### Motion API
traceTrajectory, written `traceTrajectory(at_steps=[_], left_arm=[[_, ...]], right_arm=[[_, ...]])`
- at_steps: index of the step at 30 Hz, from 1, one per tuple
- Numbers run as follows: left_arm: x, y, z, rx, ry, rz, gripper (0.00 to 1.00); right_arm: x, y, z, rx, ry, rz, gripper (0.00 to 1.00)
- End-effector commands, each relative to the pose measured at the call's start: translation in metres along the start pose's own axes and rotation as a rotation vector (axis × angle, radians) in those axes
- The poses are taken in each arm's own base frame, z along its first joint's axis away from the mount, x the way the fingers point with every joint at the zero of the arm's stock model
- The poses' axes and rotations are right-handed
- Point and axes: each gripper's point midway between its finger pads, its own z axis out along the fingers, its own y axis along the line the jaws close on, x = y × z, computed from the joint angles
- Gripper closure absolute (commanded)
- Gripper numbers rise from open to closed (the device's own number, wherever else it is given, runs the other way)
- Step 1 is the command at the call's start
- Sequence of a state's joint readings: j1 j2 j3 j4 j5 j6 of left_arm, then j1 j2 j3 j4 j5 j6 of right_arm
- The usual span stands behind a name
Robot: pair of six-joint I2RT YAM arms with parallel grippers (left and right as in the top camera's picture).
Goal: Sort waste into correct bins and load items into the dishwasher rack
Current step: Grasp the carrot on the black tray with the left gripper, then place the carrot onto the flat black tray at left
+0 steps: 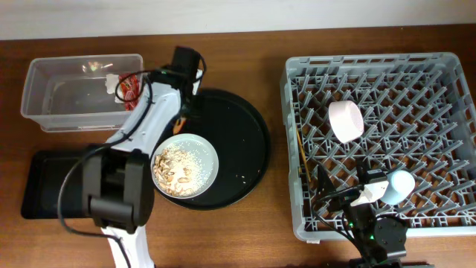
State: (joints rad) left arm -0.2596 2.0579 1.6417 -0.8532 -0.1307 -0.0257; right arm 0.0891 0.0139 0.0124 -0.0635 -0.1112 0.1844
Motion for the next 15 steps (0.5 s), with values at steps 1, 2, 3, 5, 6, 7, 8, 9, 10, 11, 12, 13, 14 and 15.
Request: traceTrajectory(at_steps=[1, 2, 3, 5, 6, 7, 8, 9, 10, 11, 12, 13, 14, 15], left_arm=[[0.014, 0.009, 0.037, -0.047, 0.043, 0.083, 0.44], [0.014, 0.009, 0.046, -0.056, 0.044, 0.105, 0.44], [0.013, 0.014, 0.055, -0.079, 0.044, 0.102, 0.44], [0.016, 0.014, 0.069, -0.079, 0.057, 0.100, 0.44], [0.018, 0.013, 0.072, -0.079, 0.064, 0.101, 0.44], [0.018, 0.013, 0.072, -0.079, 0.064, 0.101, 0.51], [0.017, 0.013, 0.071, -0.078, 0.063, 0.101, 0.71], [0.016, 0.013, 0.069, -0.075, 0.063, 0.100, 0.85], [0.015, 0.013, 0.067, -0.075, 0.066, 0.100, 0.86], [0.014, 0.014, 0.063, -0.076, 0.068, 0.098, 0.86], [0.008, 0.015, 0.050, -0.076, 0.068, 0.098, 0.90], [-0.003, 0.020, 0.029, -0.078, 0.051, 0.091, 0.91], [-0.012, 0.024, 0.009, -0.082, 0.030, 0.071, 0.91], [-0.019, 0.027, -0.009, -0.084, 0.013, 0.045, 0.91]], right_arm=[[0.002, 0.000, 0.000, -0.004, 0.003, 0.007, 0.02], [0.002, 0.000, 0.000, -0.004, 0.002, 0.007, 0.02], [0.002, 0.000, 0.000, -0.003, 0.002, 0.007, 0.02], [0.002, 0.000, 0.000, -0.003, 0.002, 0.007, 0.02], [0.002, 0.000, 0.000, -0.003, 0.002, 0.007, 0.02], [0.002, 0.000, 0.000, -0.004, 0.002, 0.007, 0.02], [0.002, 0.000, 0.000, -0.003, 0.002, 0.007, 0.02], [0.002, 0.000, 0.000, -0.004, 0.002, 0.007, 0.02], [0.002, 0.000, 0.000, -0.003, 0.002, 0.007, 0.02], [0.002, 0.000, 0.000, -0.004, 0.003, 0.007, 0.02], [0.002, 0.000, 0.000, -0.003, 0.002, 0.007, 0.02], [0.002, 0.000, 0.000, -0.003, 0.002, 0.007, 0.02], [0.002, 0.000, 0.000, -0.004, 0.003, 0.007, 0.02], [0.002, 0.000, 0.000, -0.004, 0.003, 0.007, 0.02]])
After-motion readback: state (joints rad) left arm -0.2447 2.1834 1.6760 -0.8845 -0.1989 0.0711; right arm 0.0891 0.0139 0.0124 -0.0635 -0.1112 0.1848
